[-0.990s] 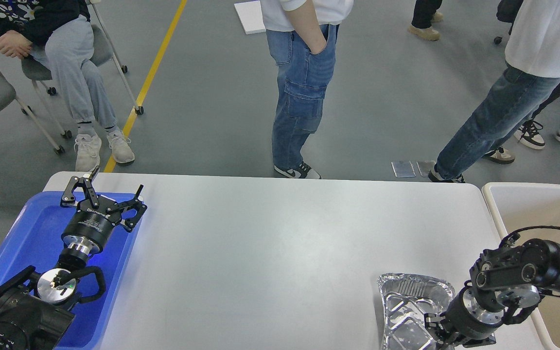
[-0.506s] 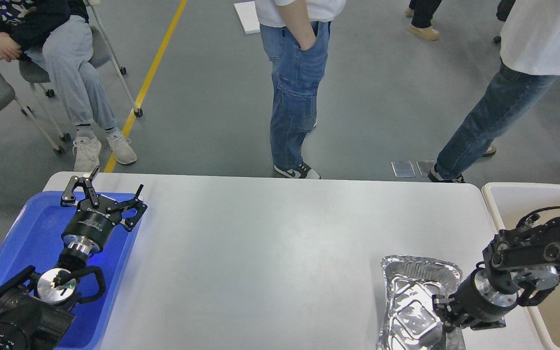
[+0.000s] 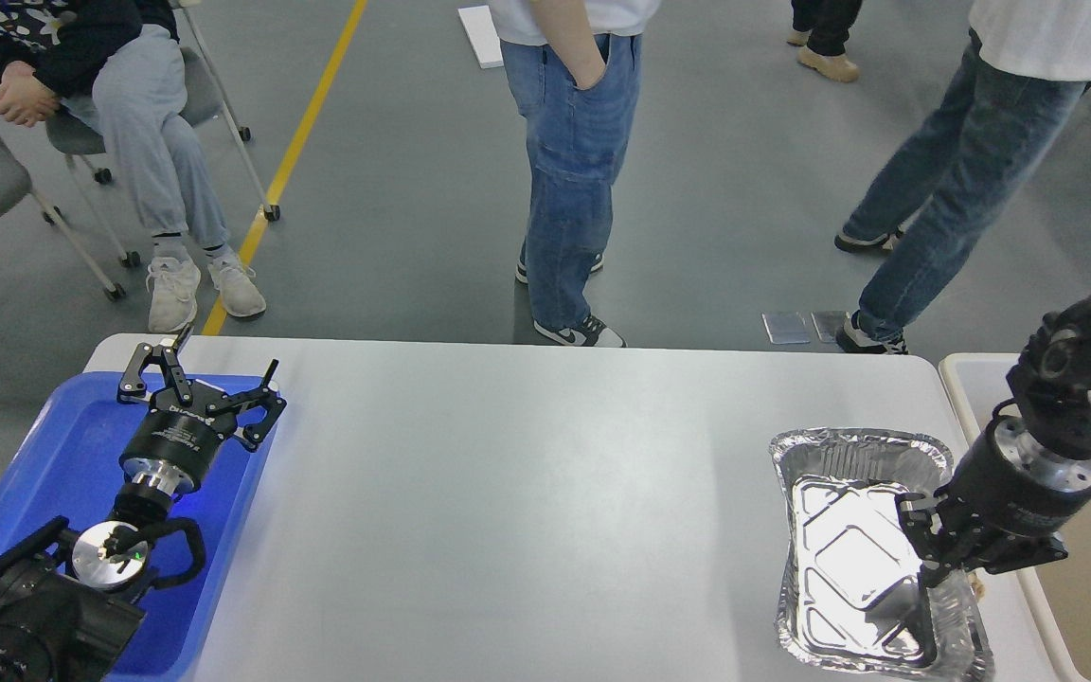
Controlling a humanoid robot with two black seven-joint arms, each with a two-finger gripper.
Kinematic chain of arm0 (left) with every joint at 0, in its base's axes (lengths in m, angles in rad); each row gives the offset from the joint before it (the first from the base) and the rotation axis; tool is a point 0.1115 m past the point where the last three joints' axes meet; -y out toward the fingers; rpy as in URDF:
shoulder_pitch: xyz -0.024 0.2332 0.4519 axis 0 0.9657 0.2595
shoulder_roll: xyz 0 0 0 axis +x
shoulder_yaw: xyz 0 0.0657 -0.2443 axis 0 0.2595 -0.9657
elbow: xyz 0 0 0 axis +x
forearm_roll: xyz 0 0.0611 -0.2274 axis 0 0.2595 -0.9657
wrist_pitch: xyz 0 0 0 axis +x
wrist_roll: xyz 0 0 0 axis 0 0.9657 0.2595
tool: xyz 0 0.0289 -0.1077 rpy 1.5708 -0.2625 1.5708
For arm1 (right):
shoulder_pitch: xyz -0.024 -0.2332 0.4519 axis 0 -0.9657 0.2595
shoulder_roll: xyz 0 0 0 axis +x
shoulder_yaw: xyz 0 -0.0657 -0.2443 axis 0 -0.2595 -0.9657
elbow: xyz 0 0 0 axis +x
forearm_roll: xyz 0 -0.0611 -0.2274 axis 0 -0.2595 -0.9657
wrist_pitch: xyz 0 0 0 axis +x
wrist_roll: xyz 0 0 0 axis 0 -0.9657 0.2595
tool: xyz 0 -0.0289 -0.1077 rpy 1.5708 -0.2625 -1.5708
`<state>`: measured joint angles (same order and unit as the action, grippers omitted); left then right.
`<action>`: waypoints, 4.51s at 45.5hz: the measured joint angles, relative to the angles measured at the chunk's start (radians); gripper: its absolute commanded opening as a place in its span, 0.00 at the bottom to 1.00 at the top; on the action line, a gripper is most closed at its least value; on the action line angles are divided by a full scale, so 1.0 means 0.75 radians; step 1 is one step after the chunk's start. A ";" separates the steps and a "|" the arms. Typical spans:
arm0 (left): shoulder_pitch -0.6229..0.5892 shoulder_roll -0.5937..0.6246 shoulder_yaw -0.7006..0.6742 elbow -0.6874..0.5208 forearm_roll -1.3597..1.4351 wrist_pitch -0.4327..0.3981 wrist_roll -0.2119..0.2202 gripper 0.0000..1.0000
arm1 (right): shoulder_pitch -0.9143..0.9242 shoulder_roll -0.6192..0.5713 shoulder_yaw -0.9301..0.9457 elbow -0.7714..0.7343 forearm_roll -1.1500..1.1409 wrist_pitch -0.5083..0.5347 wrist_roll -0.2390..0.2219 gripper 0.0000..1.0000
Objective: Tidy desktop
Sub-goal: 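Grasp the foil tray edge with the right gripper and lift, then raise the foil tray and carry it toward the white bin, then lower the foil tray into the white bin and release it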
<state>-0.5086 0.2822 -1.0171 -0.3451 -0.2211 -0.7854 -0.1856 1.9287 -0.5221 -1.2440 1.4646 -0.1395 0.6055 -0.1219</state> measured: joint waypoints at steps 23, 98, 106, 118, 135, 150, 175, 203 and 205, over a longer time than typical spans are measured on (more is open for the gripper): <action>0.000 0.000 0.000 0.000 0.000 0.000 0.000 1.00 | 0.746 0.121 -0.222 0.068 0.091 0.219 0.003 0.00; 0.001 0.000 -0.001 0.000 0.000 0.000 0.000 1.00 | 0.423 -0.518 -0.262 -0.168 0.389 0.083 0.003 0.00; 0.001 0.000 -0.001 0.000 0.000 0.000 0.000 1.00 | 0.087 -0.608 -0.020 -0.309 0.411 -0.065 0.004 0.00; 0.001 0.000 -0.001 0.000 0.000 0.000 0.000 1.00 | -0.360 -0.646 0.291 -0.500 0.531 -0.303 0.003 0.00; 0.001 0.000 -0.002 0.000 0.000 0.000 -0.002 1.00 | -0.878 -0.602 0.705 -0.808 0.620 -0.516 0.004 0.00; 0.001 0.000 -0.002 0.000 0.000 0.000 -0.002 1.00 | -1.297 -0.394 1.065 -1.243 0.647 -0.584 0.005 0.00; 0.001 0.000 -0.001 0.001 0.000 0.000 -0.002 1.00 | -1.635 -0.063 1.391 -1.847 0.632 -0.680 0.008 0.00; 0.001 0.000 -0.001 0.002 -0.001 0.000 -0.002 1.00 | -1.735 0.029 1.477 -1.940 0.620 -0.779 0.011 0.00; 0.001 0.000 -0.001 0.002 -0.001 0.000 -0.002 1.00 | -1.736 0.031 1.478 -1.941 0.620 -0.780 0.011 0.00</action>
<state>-0.5077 0.2823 -1.0181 -0.3437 -0.2217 -0.7854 -0.1871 0.6264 -0.4990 -0.1352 0.0088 0.3256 0.0205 -0.1138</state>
